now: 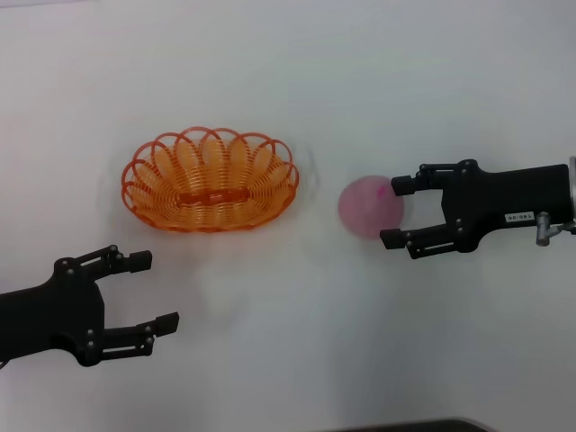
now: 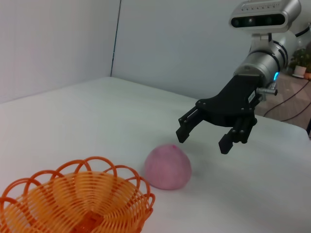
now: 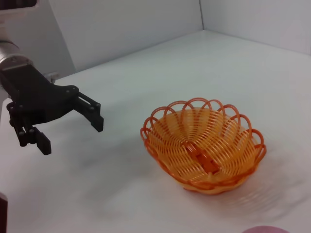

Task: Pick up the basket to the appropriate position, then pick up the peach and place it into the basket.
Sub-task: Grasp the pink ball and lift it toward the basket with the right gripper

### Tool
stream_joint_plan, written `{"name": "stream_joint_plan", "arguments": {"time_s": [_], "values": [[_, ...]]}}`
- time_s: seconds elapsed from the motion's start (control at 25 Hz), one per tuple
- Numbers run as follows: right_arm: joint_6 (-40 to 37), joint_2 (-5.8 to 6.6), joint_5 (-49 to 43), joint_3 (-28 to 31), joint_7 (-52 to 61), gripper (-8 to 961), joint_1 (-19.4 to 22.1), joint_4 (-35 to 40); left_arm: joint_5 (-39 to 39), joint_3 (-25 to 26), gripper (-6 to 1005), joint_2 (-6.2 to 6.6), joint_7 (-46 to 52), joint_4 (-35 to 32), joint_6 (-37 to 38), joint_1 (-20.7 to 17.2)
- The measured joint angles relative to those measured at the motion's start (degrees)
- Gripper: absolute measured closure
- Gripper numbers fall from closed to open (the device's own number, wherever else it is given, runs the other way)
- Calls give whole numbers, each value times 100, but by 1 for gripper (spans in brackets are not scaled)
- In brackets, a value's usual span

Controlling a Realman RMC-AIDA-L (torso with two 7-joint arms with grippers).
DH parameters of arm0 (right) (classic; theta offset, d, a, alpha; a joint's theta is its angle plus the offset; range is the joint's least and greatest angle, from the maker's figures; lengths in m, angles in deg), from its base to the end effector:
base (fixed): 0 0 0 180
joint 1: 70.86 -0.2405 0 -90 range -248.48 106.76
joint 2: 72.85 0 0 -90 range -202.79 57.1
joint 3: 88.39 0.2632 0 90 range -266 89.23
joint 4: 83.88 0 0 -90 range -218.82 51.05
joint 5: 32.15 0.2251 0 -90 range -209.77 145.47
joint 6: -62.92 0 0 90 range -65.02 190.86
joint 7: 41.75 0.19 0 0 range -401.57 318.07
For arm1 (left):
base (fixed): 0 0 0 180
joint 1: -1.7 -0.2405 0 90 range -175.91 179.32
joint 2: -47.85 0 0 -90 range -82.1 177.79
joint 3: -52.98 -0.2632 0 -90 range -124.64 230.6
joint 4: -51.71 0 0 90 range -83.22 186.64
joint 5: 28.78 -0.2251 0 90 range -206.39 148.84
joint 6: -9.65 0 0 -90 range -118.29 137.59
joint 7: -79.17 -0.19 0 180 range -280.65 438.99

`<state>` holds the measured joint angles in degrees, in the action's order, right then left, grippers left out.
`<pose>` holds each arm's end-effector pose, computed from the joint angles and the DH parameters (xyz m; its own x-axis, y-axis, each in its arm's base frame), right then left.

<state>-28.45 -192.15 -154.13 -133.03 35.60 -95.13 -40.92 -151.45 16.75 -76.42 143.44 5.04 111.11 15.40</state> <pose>0.2966 0.3186 -0.0520 0.8746 -0.3590 -0.3259 -0.4140 -0.9028 -0.1165 -0.3129 0.2474 -0.0530 0.8441 0.2854 0.4539 0.3805 -0.9153 -0.1320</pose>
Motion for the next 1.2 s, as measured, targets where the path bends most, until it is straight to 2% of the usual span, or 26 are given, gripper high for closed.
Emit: {"name": "stream_joint_plan", "arguments": {"time_s": [0.24,0.32,0.48,0.64,0.8,1.04,1.2], "values": [[-271,65,43,268,538,79,-80,-1,119,120,132,0,-3,8,77,8],[-421,163,44,310,1062,90,-181,2,142,162,132,0,-3,9,148,12],[-753,435,29,322,2395,111,-469,-32,157,223,132,8,14,9,246,31],[-952,561,-32,257,3456,132,-731,18,158,229,132,8,58,-4,274,44],[-935,600,-503,241,4273,154,-1056,127,110,194,132,16,23,-37,279,46],[-912,546,-1331,210,5011,243,-1489,416,-47,168,132,18,-178,-52,173,46],[-971,486,-1700,112,5331,158,-1724,800,-138,159,132,17,-187,-53,76,58]]}}
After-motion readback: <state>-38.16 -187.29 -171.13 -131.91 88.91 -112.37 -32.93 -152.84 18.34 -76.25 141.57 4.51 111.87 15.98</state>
